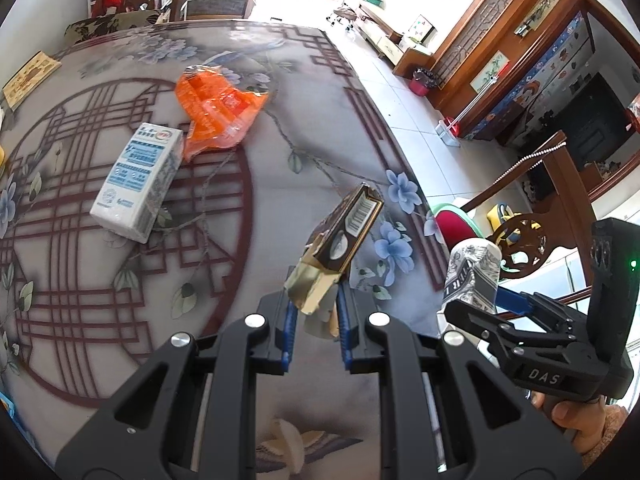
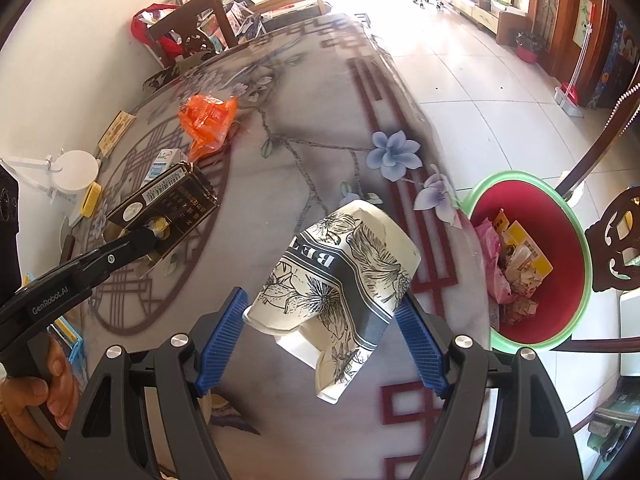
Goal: Collect trash
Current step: 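Carry the paper cup with the right gripper and brown wrapper with the left over the bucket, then open both grippers to drop the paper cup and brown wrapper into the bucket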
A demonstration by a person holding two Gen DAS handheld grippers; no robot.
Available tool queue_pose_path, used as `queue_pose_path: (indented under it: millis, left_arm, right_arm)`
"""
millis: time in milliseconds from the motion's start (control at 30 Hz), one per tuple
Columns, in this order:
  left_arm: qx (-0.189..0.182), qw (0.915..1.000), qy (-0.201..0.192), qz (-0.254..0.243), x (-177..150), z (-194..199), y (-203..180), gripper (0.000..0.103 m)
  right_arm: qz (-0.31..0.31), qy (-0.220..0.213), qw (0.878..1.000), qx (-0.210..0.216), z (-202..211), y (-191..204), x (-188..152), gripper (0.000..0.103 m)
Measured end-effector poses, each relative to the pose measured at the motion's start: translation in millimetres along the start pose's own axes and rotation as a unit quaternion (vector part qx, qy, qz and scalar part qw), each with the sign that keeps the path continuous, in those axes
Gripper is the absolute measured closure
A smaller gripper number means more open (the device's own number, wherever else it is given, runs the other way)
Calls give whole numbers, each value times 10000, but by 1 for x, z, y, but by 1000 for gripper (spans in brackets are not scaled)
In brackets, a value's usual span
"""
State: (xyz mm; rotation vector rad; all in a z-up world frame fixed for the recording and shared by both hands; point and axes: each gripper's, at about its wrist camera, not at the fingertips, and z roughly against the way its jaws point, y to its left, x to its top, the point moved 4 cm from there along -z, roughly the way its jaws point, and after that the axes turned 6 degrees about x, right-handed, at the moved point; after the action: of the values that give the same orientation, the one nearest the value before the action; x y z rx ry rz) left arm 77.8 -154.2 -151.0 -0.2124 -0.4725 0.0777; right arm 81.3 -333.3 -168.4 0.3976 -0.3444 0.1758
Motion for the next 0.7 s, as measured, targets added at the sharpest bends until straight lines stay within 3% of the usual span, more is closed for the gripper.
queue_pose_path:
  millis: [433,700]
  left_arm:
    - [-31,9997,129,-185,2,-18,-48,86]
    - [-102,9987,278,-418,5,-33,-83,86]
  right_arm:
    - [-284,-10,9996,-69,15,-55,-2,30]
    - [-747,-149,9965,-347,31,-123,2,30]
